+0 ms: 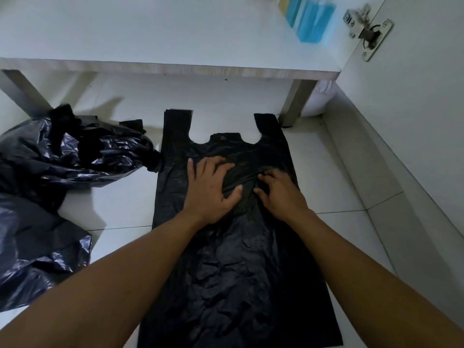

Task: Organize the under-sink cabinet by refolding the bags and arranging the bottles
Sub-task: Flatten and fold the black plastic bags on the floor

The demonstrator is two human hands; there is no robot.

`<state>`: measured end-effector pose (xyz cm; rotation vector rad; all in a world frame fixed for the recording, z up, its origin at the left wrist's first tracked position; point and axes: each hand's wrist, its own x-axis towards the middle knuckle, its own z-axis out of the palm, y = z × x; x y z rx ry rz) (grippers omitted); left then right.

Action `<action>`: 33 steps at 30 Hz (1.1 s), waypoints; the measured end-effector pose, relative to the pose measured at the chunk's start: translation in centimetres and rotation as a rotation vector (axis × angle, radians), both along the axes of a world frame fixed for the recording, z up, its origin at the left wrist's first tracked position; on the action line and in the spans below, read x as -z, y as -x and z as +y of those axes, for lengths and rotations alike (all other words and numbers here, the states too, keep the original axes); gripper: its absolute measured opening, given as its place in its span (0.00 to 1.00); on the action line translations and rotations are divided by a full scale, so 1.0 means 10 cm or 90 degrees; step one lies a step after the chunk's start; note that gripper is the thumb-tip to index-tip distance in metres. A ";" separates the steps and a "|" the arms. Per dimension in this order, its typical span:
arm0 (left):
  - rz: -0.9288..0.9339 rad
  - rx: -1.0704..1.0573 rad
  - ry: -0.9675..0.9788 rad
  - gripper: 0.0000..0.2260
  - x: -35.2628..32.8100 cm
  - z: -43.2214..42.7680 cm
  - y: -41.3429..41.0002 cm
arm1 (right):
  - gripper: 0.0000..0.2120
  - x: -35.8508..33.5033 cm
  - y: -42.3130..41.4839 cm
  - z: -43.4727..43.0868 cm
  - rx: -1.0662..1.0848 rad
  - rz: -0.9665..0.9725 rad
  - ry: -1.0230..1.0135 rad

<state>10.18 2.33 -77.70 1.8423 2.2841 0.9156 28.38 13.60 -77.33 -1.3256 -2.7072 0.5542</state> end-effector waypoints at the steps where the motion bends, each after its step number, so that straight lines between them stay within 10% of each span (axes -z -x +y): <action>1: 0.045 -0.010 0.002 0.25 -0.05 -0.10 -0.01 | 0.25 -0.02 0.01 0.00 -0.001 -0.007 0.003; 13: 0.168 0.034 0.160 0.28 0.15 -1.59 -0.17 | 0.15 -0.18 -0.14 -0.96 -0.036 0.077 -0.033; 33: 0.153 0.040 0.199 0.41 0.31 -1.67 -0.24 | 0.30 0.17 -0.30 -1.61 -0.041 -0.044 -0.030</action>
